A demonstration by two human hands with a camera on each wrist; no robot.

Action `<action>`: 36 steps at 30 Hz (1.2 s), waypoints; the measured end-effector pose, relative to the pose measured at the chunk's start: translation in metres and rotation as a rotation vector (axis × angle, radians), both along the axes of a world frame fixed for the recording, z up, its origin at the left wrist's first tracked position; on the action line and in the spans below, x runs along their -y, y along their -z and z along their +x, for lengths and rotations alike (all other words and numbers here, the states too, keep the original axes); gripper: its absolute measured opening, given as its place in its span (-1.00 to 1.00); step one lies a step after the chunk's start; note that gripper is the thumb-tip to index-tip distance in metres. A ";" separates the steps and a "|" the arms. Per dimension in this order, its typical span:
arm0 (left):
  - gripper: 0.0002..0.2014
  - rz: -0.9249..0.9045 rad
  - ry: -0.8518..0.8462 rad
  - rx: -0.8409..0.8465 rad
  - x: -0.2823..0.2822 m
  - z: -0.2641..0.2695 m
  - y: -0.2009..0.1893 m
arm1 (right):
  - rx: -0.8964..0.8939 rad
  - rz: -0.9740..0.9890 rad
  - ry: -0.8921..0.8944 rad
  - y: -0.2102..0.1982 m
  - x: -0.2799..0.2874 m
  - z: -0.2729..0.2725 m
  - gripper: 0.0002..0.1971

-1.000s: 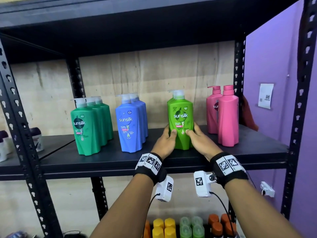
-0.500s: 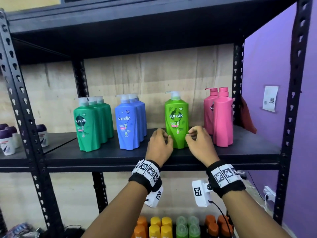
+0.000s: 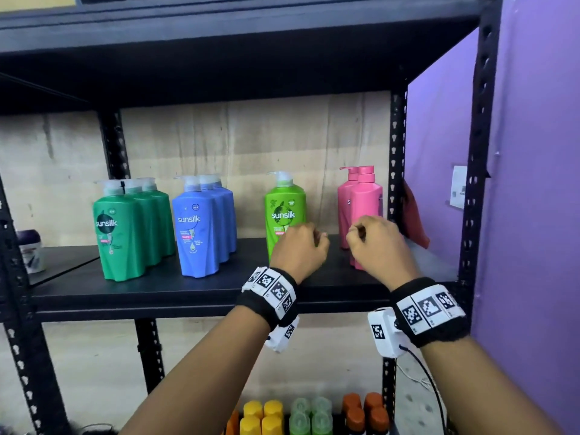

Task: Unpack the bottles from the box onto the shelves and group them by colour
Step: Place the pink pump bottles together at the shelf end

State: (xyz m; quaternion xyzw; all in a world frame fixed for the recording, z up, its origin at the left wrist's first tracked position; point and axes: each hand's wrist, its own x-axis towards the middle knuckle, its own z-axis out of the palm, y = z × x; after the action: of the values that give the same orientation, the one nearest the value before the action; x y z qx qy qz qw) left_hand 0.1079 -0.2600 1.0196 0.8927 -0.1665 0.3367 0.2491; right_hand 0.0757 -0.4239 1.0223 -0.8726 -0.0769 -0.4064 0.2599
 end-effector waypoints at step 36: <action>-0.46 0.157 -0.075 -0.184 0.091 0.054 -0.075 | 0.060 0.417 0.072 0.032 0.092 0.044 0.04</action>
State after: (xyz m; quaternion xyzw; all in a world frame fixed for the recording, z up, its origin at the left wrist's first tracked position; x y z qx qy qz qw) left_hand 0.1616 -0.3507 1.0946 0.9421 -0.1352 0.2485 0.1798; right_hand 0.1200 -0.5156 0.9900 -0.7896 0.0326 -0.4484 0.4176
